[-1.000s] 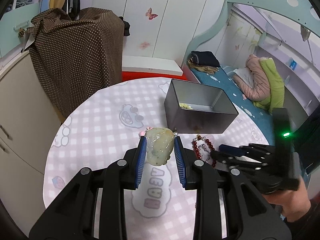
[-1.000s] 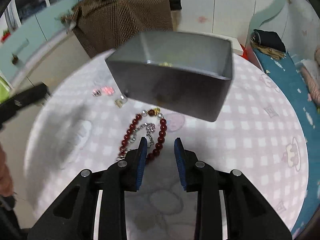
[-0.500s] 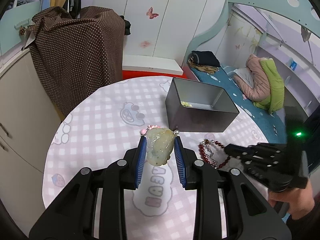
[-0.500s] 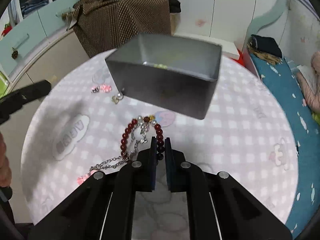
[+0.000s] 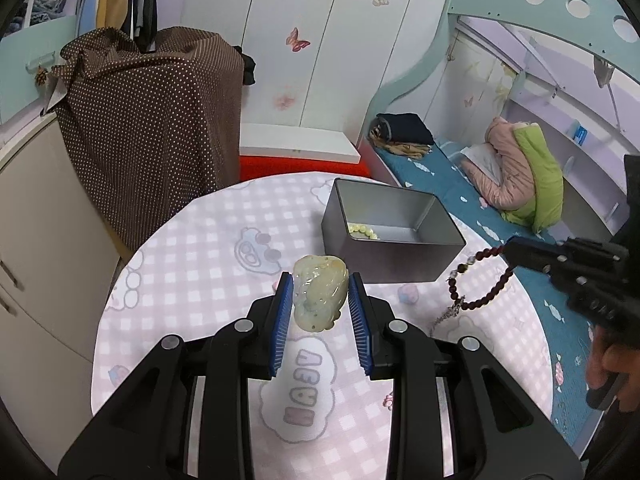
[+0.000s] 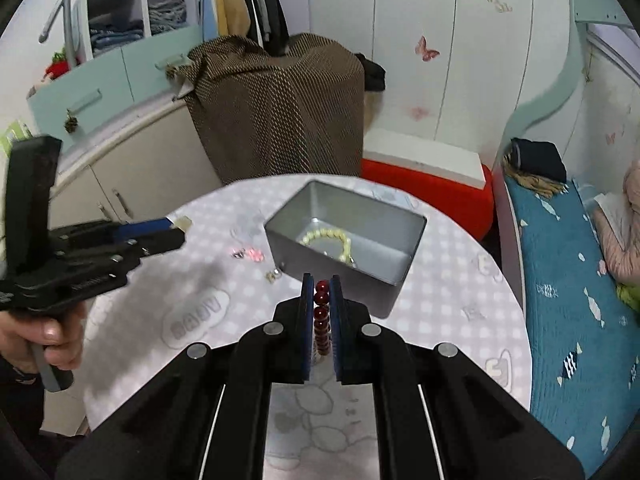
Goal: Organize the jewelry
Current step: 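Carry the red bracelet with the right tool while the left tool carries the jade pendant over the box, then open both tools to drop bracelet and pendant into the box, then withdraw, then lower the right tool and grasp the pink pig charm, then grasp the small pink charm with the left tool while the right tool holds the pig charm, then carry both charms over the gray box and open both tools to release them, then withdraw both open tools from the gray box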
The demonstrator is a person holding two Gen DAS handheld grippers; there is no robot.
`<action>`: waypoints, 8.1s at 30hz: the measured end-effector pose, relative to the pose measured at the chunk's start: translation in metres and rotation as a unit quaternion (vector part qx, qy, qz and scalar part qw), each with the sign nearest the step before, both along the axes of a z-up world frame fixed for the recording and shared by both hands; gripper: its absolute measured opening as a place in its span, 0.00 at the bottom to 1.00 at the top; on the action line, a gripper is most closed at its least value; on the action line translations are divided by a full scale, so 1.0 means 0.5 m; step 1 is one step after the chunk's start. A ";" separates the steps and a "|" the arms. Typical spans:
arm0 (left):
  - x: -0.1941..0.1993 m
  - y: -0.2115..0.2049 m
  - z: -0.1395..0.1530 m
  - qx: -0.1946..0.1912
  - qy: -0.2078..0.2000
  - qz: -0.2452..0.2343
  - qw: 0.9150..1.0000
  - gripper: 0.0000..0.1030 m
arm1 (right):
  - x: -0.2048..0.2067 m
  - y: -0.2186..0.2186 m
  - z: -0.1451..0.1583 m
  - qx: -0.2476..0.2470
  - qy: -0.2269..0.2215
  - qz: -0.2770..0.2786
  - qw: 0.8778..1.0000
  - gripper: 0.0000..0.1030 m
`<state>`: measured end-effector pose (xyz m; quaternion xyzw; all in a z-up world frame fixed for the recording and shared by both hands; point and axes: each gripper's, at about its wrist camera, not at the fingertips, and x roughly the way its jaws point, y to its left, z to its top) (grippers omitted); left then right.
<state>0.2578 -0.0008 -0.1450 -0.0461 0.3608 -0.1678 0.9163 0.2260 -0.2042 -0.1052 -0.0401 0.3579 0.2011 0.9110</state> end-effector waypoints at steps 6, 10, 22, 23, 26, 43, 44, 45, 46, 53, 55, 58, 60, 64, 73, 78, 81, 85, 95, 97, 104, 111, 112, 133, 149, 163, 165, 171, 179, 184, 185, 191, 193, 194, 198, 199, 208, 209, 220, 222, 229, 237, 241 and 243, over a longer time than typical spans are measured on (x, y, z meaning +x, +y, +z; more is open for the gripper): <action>0.000 -0.001 0.009 -0.005 -0.007 -0.002 1.000 0.27 | -0.003 -0.001 0.034 0.012 -0.017 0.013 1.000 0.06; 0.001 -0.002 0.018 -0.007 -0.012 -0.005 1.000 0.27 | -0.005 0.011 0.040 -0.002 -0.023 0.018 1.000 0.06; 0.063 -0.022 0.114 -0.040 -0.046 -0.040 0.997 0.27 | 0.036 0.017 0.127 0.005 -0.072 0.019 0.997 0.06; 0.076 -0.025 0.126 -0.048 -0.046 -0.049 0.997 0.27 | 0.046 0.015 0.139 0.006 -0.076 0.017 0.997 0.06; 0.112 -0.040 0.158 -0.055 -0.050 -0.066 0.995 0.27 | 0.074 0.007 0.168 0.010 -0.087 0.011 0.996 0.06; 0.280 -0.167 0.054 -0.011 0.049 -0.095 0.994 0.81 | 0.226 -0.045 0.024 0.070 0.036 -0.039 0.996 0.14; 0.279 -0.162 0.053 -0.008 0.043 -0.086 0.995 0.85 | 0.226 -0.045 0.024 0.070 0.036 -0.039 0.996 0.26; 0.278 -0.157 0.054 -0.006 0.041 -0.082 0.996 0.85 | 0.223 -0.052 0.022 0.074 0.035 -0.047 0.996 0.37; 0.278 -0.151 0.055 -0.007 0.040 -0.080 0.996 0.86 | 0.216 -0.062 0.025 0.083 0.032 -0.054 0.995 0.42; 0.229 -0.097 0.091 0.001 0.000 -0.032 0.999 0.93 | 0.177 -0.082 0.049 0.106 0.001 -0.093 0.990 0.93; 0.208 -0.081 0.102 0.006 -0.015 -0.017 1.000 0.93 | 0.168 -0.082 0.055 0.104 -0.006 -0.099 0.990 0.93; 0.172 -0.057 0.117 0.014 -0.037 0.006 0.999 0.93 | 0.142 -0.082 0.065 0.108 -0.021 -0.105 0.988 0.93; 0.154 -0.043 0.123 0.019 -0.045 0.018 0.999 0.93 | 0.124 -0.078 0.074 0.110 -0.032 -0.105 0.988 0.93; 0.117 -0.012 0.128 0.024 -0.057 0.040 0.997 0.93 | 0.082 -0.070 0.082 0.105 -0.048 -0.099 0.988 0.93; 0.045 0.021 0.094 0.049 -0.069 0.062 0.994 0.93 | 0.001 -0.054 0.046 0.080 -0.050 -0.103 0.990 0.93; 0.016 0.026 0.054 0.064 -0.063 0.063 0.994 0.93 | -0.033 -0.036 0.004 0.063 -0.033 -0.102 0.992 0.93; 0.001 0.028 0.032 0.072 -0.060 0.061 0.994 0.93 | -0.051 -0.020 -0.022 0.054 -0.020 -0.095 0.994 0.93; -0.014 0.030 0.000 0.092 -0.056 0.059 0.992 0.93 | -0.068 -0.004 -0.057 0.041 -0.005 -0.089 0.995 0.93; 0.004 0.046 -0.086 0.114 -0.017 0.059 0.992 0.93 | -0.071 0.056 -0.169 0.006 0.065 -0.018 0.998 0.93; 0.012 0.047 -0.100 0.116 -0.010 0.059 0.991 0.93 | -0.069 0.071 -0.184 -0.003 0.070 -0.002 0.998 0.93; 0.040 0.046 -0.123 0.116 0.002 0.056 0.992 0.93 | -0.054 0.101 -0.218 -0.020 0.072 0.019 0.997 0.68; 0.070 0.037 -0.136 0.117 0.008 0.050 0.992 0.93 | -0.052 0.112 -0.212 -0.024 0.063 0.043 0.997 0.37; 0.077 0.035 -0.139 0.117 0.009 0.047 0.992 0.93 | -0.052 0.112 -0.213 -0.025 0.063 0.045 0.997 0.34; 0.198 -0.022 -0.195 0.132 0.057 -0.044 0.989 0.54 | -0.034 0.073 -0.209 0.028 0.075 0.013 0.997 0.33; 0.159 -0.020 -0.155 0.070 0.058 -0.095 0.991 0.14 | -0.044 0.057 -0.185 0.051 0.065 -0.001 0.997 0.33; 0.099 0.029 -0.022 0.032 0.004 -0.084 0.996 0.14 | -0.017 0.043 -0.091 0.045 0.011 0.005 0.999 0.33; 0.097 0.027 0.002 0.030 -0.004 -0.086 0.996 0.14 | -0.006 0.041 -0.069 0.045 -0.002 0.004 0.999 0.33; 0.101 -0.004 0.080 0.023 -0.035 -0.104 0.994 0.14 | 0.050 0.019 0.000 0.064 -0.032 0.001 0.997 0.33; 0.154 -0.078 0.142 -0.011 -0.040 -0.131 0.991 0.14 | 0.154 -0.010 0.029 0.095 -0.009 -0.016 0.995 0.33; 0.202 -0.113 0.133 -0.028 -0.014 -0.136 0.990 0.14 | 0.200 -0.019 0.011 0.102 0.027 -0.039 0.994 0.33; 0.213 -0.121 0.127 -0.028 -0.009 -0.135 0.990 0.14 | 0.208 -0.022 0.006 0.106 0.034 -0.042 0.993 0.33; 0.258 -0.148 0.082 -0.023 0.026 -0.124 0.992 0.15 | 0.240 -0.040 -0.031 0.115 0.067 -0.066 0.989 0.39; 0.267 -0.150 0.072 -0.014 0.029 -0.114 0.993 0.25 | 0.235 -0.052 -0.030 0.117 0.059 -0.081 0.988 0.68; 0.271 -0.148 0.067 -0.012 0.031 -0.106 0.994 0.49 | 0.233 -0.059 -0.028 0.122 0.053 -0.088 0.987 0.79; 0.279 -0.109 0.058 -0.028 0.025 -0.055 0.998 0.91 | 0.215 -0.092 -0.023 0.130 0.040 -0.115 0.984 0.86; 0.279 -0.103 0.056 -0.033 0.028 -0.054 0.998 0.91 | 0.211 -0.096 -0.024 0.129 0.038 -0.117 0.984 0.87; 0.217 -0.058 0.045 0.004 -0.007 0.003 1.000 0.92 | 0.164 -0.124 -0.044 0.135 0.034 -0.149 0.979 0.91; 0.208 -0.054 0.041 0.009 -0.010 0.008 1.000 0.92 | 0.159 -0.125 -0.051 0.132 0.037 -0.154 0.978 0.91; 0.090 -0.031 -0.045 0.077 -0.014 0.047 0.996 0.92 | 0.138 -0.097 -0.106 0.092 0.062 -0.172 0.979 0.91; 0.081 -0.032 -0.059 0.083 -0.010 0.046 0.995 0.92 | 0.138 -0.092 -0.104 0.086 0.060 -0.172 0.979 0.91; 0.088 -0.052 -0.083 0.093 -0.004 0.034 0.995 0.92 | 0.148 -0.077 -0.101 0.059 0.051 -0.180 0.981 0.91; 0.118 -0.093 -0.121 0.117 0.007 0.014 0.993 0.92 | 0.187 -0.063 -0.110 0.038 0.070 -0.172 0.982 0.83; 0.140 -0.106 -0.147 0.127 0.020 0.006 0.992 0.92 | 0.207 -0.053 -0.125 0.027 0.091 -0.164 0.982 0.51; 0.154 -0.115 -0.161 0.132 0.031 0.002 0.991 0.92 | 0.214 -0.048 -0.134 0.028 0.100 -0.158 0.982 0.42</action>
